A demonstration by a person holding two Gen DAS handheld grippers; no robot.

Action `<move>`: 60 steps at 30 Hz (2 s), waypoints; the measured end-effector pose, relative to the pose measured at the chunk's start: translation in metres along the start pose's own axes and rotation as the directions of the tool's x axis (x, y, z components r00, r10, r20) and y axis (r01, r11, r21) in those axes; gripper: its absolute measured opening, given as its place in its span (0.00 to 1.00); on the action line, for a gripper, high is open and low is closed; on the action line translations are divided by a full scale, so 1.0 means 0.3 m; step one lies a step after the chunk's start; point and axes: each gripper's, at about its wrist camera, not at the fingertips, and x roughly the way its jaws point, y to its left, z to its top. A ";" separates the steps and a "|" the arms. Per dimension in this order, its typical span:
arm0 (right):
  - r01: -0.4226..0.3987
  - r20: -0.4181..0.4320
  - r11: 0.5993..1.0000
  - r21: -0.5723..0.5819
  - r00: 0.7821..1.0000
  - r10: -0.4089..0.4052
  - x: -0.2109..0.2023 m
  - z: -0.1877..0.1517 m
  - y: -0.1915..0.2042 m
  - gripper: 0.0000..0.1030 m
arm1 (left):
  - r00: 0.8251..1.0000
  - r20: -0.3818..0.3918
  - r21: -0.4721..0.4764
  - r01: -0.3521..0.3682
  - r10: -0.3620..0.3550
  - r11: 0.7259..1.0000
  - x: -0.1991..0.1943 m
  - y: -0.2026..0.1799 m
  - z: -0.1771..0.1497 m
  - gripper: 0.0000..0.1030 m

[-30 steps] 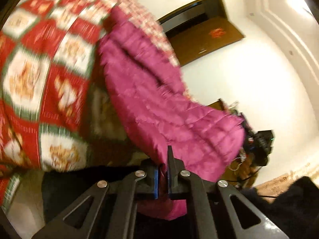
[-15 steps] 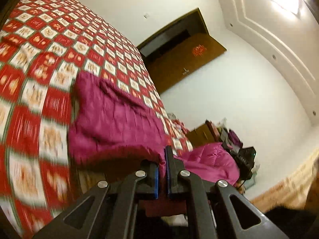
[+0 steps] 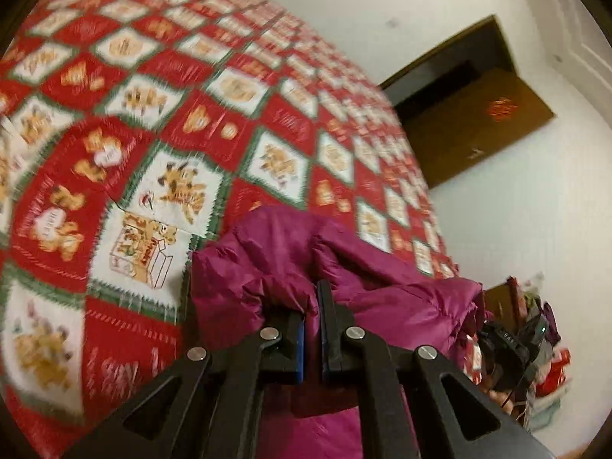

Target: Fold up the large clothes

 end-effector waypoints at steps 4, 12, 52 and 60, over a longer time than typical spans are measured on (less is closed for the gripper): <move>0.100 -0.026 0.995 0.016 0.995 -0.100 0.140 -0.021 -0.041 0.15 | 0.998 -0.048 -0.038 -0.033 0.031 0.999 0.087 0.044 0.003 0.05; 0.071 -0.057 0.996 0.059 0.996 -0.068 0.211 -0.034 -0.092 0.42 | 0.970 -0.015 -0.246 0.232 -0.244 0.941 -0.005 0.182 0.095 0.19; 0.104 -0.085 0.905 -0.411 0.985 -0.152 0.423 -0.210 0.342 0.27 | 0.867 0.269 0.275 -0.487 0.420 0.829 0.388 -0.230 -0.065 0.87; 0.143 0.016 0.918 -0.370 0.989 -0.148 0.253 -0.119 0.289 0.18 | 0.879 0.271 0.261 -0.460 0.393 0.849 0.374 -0.217 -0.063 0.87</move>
